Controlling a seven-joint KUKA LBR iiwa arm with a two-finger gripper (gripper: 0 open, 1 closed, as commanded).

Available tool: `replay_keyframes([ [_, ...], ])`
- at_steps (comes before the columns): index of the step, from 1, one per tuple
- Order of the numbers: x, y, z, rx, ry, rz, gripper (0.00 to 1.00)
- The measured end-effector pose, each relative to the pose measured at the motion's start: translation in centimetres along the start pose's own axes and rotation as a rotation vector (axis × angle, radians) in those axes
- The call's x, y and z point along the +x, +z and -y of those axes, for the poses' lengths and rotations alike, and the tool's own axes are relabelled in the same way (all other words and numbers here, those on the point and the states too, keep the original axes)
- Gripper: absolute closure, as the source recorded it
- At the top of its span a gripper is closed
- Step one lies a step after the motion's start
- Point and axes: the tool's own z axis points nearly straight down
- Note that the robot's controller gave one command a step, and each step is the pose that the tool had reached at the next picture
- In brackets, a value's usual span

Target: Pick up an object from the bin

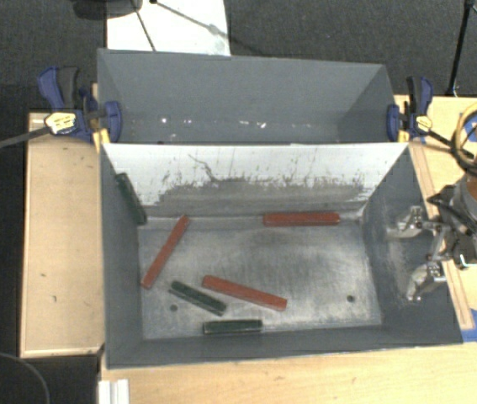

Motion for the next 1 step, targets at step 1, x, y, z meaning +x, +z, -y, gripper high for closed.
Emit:
replay_keyframes([
  [1, -0.17, -0.35, -0.06, 0.002, -0.005, 0.008, 0.0],
])
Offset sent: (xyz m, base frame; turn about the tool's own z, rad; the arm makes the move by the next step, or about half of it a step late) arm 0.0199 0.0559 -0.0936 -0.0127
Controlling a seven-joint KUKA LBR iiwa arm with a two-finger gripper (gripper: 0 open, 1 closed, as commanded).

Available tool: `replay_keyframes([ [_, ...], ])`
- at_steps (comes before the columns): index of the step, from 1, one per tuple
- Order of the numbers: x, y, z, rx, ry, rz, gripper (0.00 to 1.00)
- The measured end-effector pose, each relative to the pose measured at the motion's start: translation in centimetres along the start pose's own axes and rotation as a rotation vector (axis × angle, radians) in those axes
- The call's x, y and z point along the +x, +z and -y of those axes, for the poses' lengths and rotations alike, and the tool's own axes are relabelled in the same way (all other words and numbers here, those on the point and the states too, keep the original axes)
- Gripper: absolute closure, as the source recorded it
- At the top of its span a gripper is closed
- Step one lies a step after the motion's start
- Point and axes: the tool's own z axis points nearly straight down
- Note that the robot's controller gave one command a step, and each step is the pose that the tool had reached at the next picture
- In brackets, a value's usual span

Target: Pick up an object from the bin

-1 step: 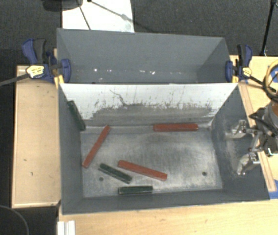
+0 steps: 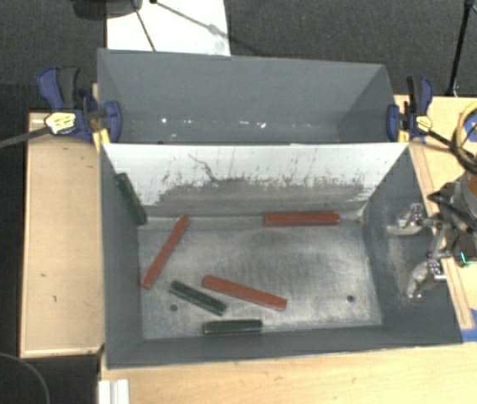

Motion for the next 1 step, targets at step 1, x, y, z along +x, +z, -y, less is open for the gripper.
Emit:
replay_keyframes([
  [1, -1.0, 3.95, -2.25, 0.003, 0.0, 0.009, 0.0],
])
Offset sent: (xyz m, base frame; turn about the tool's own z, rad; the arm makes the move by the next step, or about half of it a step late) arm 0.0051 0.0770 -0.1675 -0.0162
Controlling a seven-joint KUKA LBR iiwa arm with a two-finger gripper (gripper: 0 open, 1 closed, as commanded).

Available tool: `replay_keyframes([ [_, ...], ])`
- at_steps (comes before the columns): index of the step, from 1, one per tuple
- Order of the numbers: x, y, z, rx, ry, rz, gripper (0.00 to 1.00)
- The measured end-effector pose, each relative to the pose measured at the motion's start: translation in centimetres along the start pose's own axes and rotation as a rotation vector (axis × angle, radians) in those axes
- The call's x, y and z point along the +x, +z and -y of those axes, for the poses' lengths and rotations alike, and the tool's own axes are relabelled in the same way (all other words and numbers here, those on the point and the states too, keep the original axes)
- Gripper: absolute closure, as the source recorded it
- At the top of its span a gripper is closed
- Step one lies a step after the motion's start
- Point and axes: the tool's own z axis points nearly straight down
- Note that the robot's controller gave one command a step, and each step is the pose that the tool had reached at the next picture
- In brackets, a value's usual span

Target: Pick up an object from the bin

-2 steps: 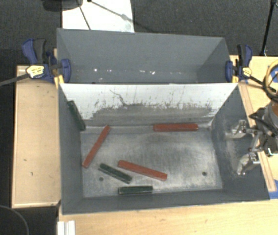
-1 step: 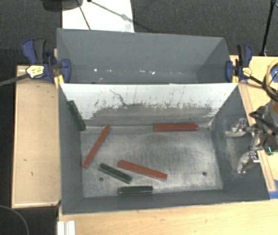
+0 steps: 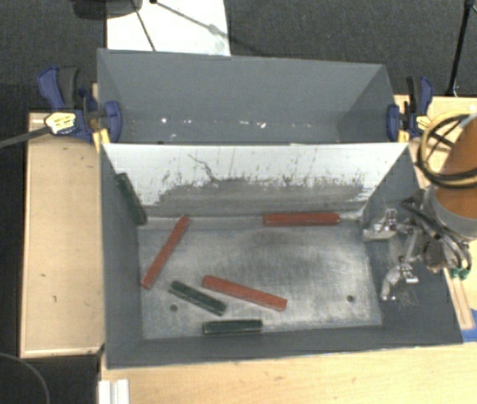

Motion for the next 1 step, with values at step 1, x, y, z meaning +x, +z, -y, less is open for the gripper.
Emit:
replay_keyframes([
  [1, 0.2, 6.92, -3.0, -0.003, -0.01, -0.005, 0.0],
])
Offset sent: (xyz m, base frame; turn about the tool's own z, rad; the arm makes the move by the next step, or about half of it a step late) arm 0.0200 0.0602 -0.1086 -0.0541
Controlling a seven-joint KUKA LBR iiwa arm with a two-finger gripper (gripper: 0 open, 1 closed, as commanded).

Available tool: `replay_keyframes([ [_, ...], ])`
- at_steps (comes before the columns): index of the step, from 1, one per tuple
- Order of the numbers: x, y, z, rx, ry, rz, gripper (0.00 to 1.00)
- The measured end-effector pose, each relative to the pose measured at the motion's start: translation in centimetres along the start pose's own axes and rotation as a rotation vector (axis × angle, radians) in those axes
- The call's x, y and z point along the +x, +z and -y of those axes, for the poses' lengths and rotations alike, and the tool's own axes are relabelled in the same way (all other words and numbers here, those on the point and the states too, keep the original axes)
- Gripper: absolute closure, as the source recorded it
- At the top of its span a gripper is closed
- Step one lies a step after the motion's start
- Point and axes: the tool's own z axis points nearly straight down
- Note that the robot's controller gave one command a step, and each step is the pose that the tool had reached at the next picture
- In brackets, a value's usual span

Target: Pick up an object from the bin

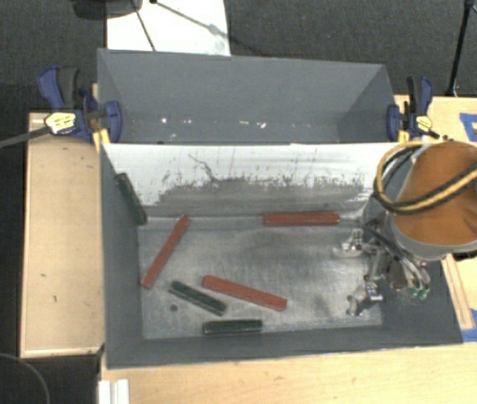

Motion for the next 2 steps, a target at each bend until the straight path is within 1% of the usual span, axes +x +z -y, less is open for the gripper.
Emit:
replay_keyframes([
  [1, -2.3, 4.1, -3.3, -0.002, -0.05, -0.004, 0.0],
  [2, -1.3, 4.3, -5.7, -0.001, 0.019, -0.006, 0.0],
])
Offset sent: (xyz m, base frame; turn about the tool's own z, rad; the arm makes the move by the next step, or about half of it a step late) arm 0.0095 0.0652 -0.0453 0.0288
